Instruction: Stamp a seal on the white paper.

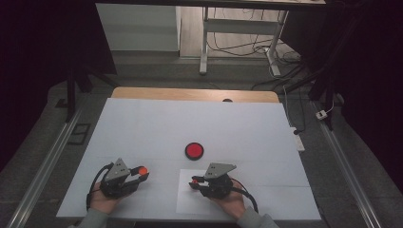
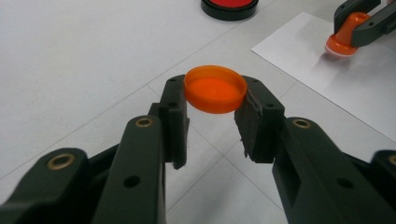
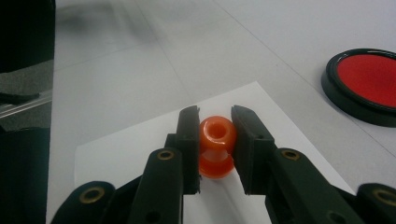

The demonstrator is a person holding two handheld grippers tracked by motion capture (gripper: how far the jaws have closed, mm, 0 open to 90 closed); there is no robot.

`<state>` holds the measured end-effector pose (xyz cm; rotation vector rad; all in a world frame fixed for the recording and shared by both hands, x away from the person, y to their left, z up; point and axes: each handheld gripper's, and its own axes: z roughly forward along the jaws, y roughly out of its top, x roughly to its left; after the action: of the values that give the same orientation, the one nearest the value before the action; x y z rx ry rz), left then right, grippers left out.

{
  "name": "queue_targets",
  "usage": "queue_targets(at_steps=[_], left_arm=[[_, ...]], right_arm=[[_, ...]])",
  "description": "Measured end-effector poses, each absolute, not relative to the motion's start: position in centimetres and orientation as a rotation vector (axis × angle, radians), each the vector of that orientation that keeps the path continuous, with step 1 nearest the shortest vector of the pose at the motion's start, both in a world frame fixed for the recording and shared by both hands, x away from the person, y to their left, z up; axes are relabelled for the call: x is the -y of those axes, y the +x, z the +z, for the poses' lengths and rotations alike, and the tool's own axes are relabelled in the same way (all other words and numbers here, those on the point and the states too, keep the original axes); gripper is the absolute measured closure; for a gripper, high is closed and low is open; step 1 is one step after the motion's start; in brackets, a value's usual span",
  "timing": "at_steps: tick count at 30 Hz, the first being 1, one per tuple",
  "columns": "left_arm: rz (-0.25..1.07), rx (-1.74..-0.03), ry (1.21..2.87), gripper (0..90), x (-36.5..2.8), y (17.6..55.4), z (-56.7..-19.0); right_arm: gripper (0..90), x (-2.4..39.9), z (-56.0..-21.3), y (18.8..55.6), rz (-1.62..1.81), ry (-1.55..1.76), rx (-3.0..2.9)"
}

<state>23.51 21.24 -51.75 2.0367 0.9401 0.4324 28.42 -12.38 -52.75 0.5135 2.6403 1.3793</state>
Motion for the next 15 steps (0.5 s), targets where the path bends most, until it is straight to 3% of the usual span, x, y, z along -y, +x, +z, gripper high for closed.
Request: queue_targets(at_steps=[15], left_arm=[[0.436,-0.94,2.037,64.5,-21.22,23.48,-51.74]], right_arm=[[72.2,11.97,-53.23,28.42,1.308,0.489,-2.66]])
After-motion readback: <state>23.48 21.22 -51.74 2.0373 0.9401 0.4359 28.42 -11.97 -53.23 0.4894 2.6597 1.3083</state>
